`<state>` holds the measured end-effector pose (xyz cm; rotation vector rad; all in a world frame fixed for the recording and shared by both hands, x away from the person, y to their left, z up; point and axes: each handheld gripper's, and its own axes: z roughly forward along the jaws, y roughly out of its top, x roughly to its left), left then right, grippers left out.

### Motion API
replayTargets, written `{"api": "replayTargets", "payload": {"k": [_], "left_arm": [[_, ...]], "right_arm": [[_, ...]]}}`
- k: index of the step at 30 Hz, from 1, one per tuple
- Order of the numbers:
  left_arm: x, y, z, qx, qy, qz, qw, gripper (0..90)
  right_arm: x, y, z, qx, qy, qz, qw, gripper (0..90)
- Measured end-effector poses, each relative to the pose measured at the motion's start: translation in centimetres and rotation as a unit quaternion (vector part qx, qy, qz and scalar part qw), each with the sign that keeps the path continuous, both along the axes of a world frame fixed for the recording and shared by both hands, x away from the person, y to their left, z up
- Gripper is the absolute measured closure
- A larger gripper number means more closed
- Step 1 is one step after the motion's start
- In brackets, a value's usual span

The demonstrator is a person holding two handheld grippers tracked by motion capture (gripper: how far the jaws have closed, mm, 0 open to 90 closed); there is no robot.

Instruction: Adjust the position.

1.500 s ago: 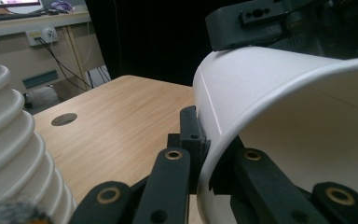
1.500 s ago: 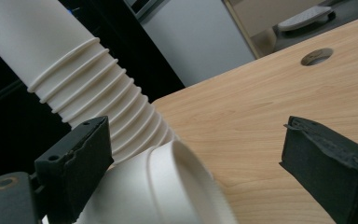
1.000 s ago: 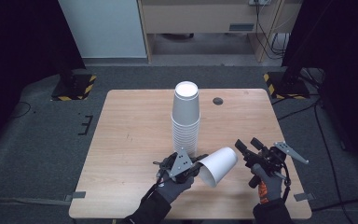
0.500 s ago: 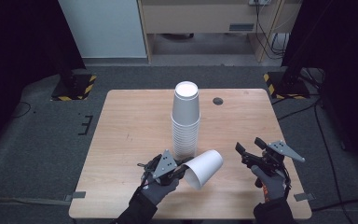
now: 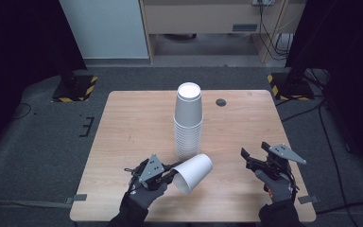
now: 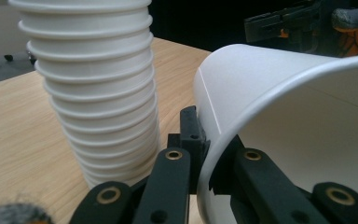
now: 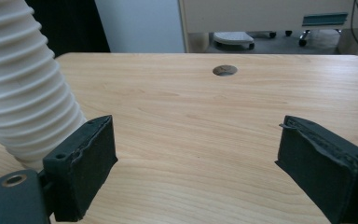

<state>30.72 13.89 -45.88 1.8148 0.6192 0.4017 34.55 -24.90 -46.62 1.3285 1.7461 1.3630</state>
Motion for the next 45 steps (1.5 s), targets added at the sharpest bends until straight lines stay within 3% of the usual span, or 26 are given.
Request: {"api": "replayTargets", "payload": {"k": [5,11,21,32,38,45], "left_arm": [[-0.3,1.1,-0.3,0.007,0.006,0.007,0.9999,86.0],[-0.6,2.7,-0.2,-0.001,0.01,0.023,0.9997,85.9],[-1.3,5.8,-0.2,-0.007,0.011,0.06,0.9981,86.0],[-1.1,8.5,-0.1,-0.017,0.016,0.106,0.9941,86.0],[-0.7,10.2,0.0,-0.024,0.024,0.144,0.989,85.9],[0.0,12.3,0.0,-0.018,0.032,0.193,0.9805,85.9]], "right_arm": [[0.1,-0.2,-0.5,-0.023,0.01,-0.005,0.9997,11.1],[0.1,-0.4,-0.9,-0.038,0.015,-0.012,0.9991,11.0],[0.1,-0.4,-1.1,-0.044,0.02,-0.01,0.9988,10.8],[0.2,-0.4,-1.1,-0.046,0.021,-0.01,0.9987,10.7],[0.3,-0.4,-1.2,-0.046,0.025,-0.012,0.9985,10.6],[0.4,-0.3,-1.3,-0.049,0.029,-0.013,0.9983,10.6]]}}
